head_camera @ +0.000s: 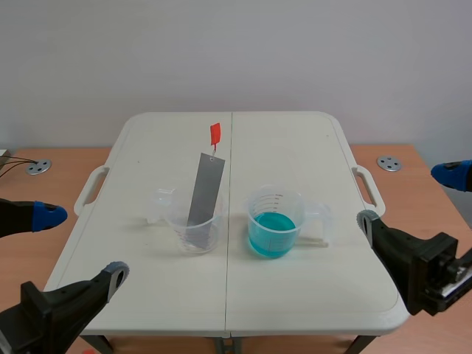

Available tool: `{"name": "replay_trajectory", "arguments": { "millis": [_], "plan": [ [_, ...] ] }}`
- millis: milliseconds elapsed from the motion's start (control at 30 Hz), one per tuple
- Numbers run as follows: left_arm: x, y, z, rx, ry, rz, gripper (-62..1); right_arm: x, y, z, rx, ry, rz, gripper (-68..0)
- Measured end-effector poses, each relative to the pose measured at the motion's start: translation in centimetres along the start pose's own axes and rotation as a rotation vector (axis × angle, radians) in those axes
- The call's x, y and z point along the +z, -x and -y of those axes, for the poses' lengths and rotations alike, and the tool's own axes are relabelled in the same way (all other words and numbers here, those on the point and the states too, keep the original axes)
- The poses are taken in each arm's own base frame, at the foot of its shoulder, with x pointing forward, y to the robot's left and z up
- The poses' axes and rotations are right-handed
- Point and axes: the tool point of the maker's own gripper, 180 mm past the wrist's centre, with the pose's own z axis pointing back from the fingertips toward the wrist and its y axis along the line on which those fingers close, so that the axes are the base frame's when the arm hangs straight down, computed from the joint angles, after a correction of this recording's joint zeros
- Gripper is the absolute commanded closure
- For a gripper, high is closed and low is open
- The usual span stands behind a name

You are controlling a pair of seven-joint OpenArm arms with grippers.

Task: Hold the metal plate by the orange handle, dip it into the blue solution, take it out and point at it, then put the plate back in the beaker on the left.
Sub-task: 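Lift the metal plate out of the left beaker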

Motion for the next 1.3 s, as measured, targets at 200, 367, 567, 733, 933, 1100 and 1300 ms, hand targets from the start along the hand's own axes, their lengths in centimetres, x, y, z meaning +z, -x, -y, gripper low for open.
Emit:
{"name": "replay_trajectory", "arguments": {
  "millis": [200,367,567,733,933,1100,1300],
  "plan": [
    [0.0,0.0,0.0,0.0,0.0,0.0,-62.3,0.0,0.1,0.0,0.0,0.0,-0.005,-66.3],
    [0.0,0.0,0.0,0.0,0.0,0.0,-62.3,0.0,0.1,0.0,0.0,0.0,-0.005,-66.3],
    [0.0,-0.1,0.0,-0.001,-0.001,0.002,-62.3,0.0,0.1,0.0,0.0,0.0,-0.005,-66.3],
    [0.0,-0.1,0.0,-0.001,0.0,0.002,-62.3,0.0,0.1,0.0,0.0,0.0,-0.005,-66.3],
    [0.0,-0.1,0.0,-0.001,0.0,0.002,-62.3,0.0,0.0,0.0,0.0,0.0,0.0,-66.3],
    [0.0,-0.1,0.0,-0.001,0.0,0.002,-58.0,-0.2,0.1,-0.2,0.002,-0.016,-0.011,-66.3],
    [0.0,-0.1,0.0,0.001,-0.002,0.003,-0.9,-1.2,-0.8,0.5,0.003,0.007,0.012,-66.3]
  ]
}}
